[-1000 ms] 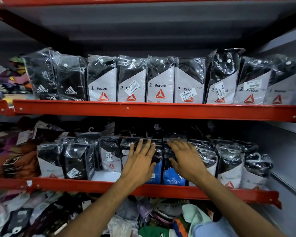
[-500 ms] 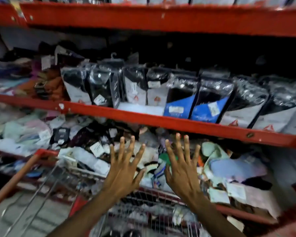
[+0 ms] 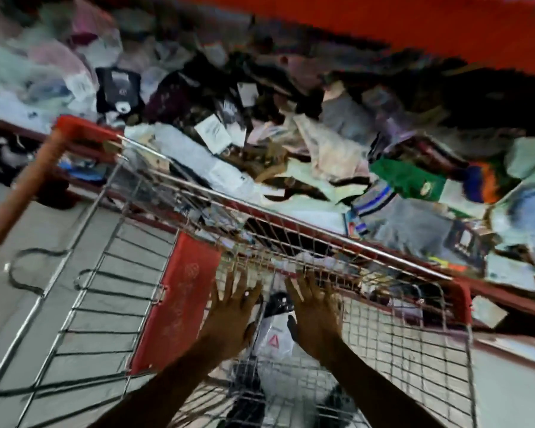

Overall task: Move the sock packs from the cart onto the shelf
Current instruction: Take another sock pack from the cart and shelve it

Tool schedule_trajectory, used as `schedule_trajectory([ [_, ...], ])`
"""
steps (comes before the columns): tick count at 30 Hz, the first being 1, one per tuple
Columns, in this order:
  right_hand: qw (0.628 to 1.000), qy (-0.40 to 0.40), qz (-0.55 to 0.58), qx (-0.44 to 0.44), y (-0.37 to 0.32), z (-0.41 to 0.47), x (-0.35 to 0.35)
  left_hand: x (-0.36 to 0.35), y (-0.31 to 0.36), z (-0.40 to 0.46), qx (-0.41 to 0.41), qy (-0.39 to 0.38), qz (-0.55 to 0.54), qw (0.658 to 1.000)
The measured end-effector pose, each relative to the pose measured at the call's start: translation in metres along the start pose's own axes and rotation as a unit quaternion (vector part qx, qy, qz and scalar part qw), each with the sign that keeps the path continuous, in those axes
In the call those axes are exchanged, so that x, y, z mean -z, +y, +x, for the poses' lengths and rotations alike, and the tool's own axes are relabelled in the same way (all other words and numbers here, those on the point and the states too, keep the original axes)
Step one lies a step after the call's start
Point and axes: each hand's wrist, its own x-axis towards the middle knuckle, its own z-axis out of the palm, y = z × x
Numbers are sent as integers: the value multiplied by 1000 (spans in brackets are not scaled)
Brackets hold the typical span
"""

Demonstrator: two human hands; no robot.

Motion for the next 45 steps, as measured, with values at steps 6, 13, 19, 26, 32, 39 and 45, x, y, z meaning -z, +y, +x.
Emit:
schedule_trajectory([
  [6, 990, -139, 18, -14, -1, 61, -62, -59, -22, 47, -36, -119, 25, 992],
  [13, 967, -237, 77, -47, 8, 106, -66, -73, -34, 88, -88, -185, 47, 978],
  [19, 955, -294, -12, -26, 5, 109, -67, -69, -34, 92, -109, -180, 84, 974],
  [26, 942, -298, 147, -53, -2, 84, -76, -67, -44, 81, -169, -191, 37, 966],
  [32, 952, -240, 188, -23, -14, 52, -52, -48, -43, 53, -174, -186, -11, 967],
  [39, 989, -16, 144, -1, -21, 3, 23, 23, -27, 15, -156, -53, 5, 986],
  [45, 988, 149, 46, 1, -19, -40, 140, 135, -5, -17, -90, 109, 29, 990],
])
